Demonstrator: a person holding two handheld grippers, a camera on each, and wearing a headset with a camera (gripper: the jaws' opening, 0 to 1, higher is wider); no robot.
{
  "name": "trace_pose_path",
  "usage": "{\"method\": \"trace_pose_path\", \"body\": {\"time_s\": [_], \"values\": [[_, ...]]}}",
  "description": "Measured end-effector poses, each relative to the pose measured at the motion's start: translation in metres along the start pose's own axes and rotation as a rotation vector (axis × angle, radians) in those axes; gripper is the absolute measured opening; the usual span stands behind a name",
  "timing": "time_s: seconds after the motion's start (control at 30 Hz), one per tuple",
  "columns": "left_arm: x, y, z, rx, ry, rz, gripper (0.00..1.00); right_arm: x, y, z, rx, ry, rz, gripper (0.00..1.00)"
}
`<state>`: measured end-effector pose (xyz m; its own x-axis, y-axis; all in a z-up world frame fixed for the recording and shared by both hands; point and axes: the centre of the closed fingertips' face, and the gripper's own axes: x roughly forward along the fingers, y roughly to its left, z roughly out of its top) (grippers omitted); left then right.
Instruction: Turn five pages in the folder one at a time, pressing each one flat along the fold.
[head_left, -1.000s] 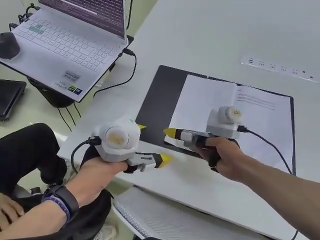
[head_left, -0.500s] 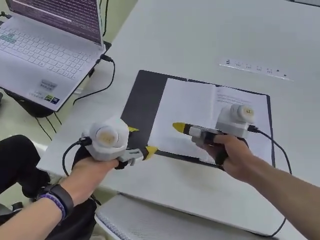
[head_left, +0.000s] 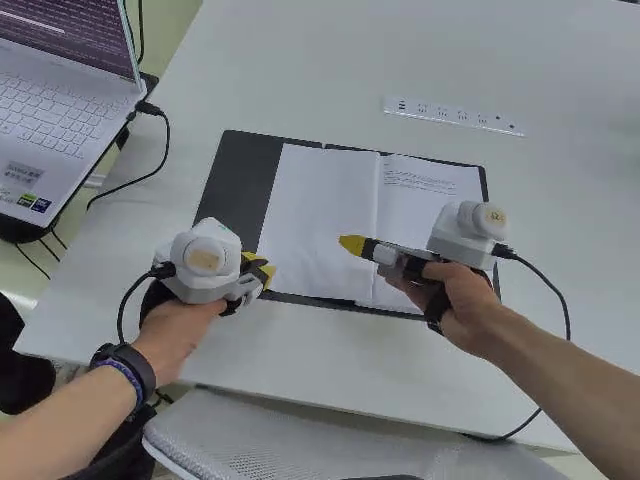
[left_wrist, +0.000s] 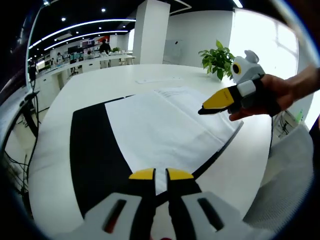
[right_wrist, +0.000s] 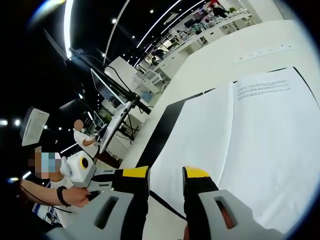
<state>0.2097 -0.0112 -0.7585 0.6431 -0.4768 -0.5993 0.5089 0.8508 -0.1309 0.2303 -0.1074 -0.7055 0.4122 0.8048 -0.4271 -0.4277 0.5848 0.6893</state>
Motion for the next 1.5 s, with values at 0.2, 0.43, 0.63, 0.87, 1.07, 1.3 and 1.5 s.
{"method": "trace_pose_path", "body": {"time_s": [0.2,0.43,0.63,0.87,1.07,1.3,1.5], "values": [[0.006,0.001,-0.014,0.003,0.030,0.009,0.00,-0.011,-0.012,0.000,0.034,-0.023,-0.018,0.25],[0.008,0.001,-0.025,0.013,0.053,0.020,0.00,-0.016,-0.022,-0.001,0.045,-0.025,-0.032,0.25],[0.003,-0.003,-0.024,0.031,0.072,0.035,0.00,-0.015,-0.028,0.002,0.046,-0.022,-0.029,0.25],[0.004,-0.002,-0.023,0.043,0.079,0.038,0.00,-0.010,-0.035,0.011,0.042,-0.018,-0.029,0.24],[0.006,0.001,-0.024,0.043,0.086,0.040,0.00,-0.003,-0.047,0.020,0.035,0.000,-0.037,0.22],[0.006,0.003,-0.026,0.055,0.097,0.029,0.00,0.005,-0.064,0.040,0.034,-0.025,-0.043,0.11],[0.009,0.005,-0.027,0.057,0.105,0.025,0.00,0.018,-0.073,0.051,0.030,-0.031,-0.037,0.04]]}}
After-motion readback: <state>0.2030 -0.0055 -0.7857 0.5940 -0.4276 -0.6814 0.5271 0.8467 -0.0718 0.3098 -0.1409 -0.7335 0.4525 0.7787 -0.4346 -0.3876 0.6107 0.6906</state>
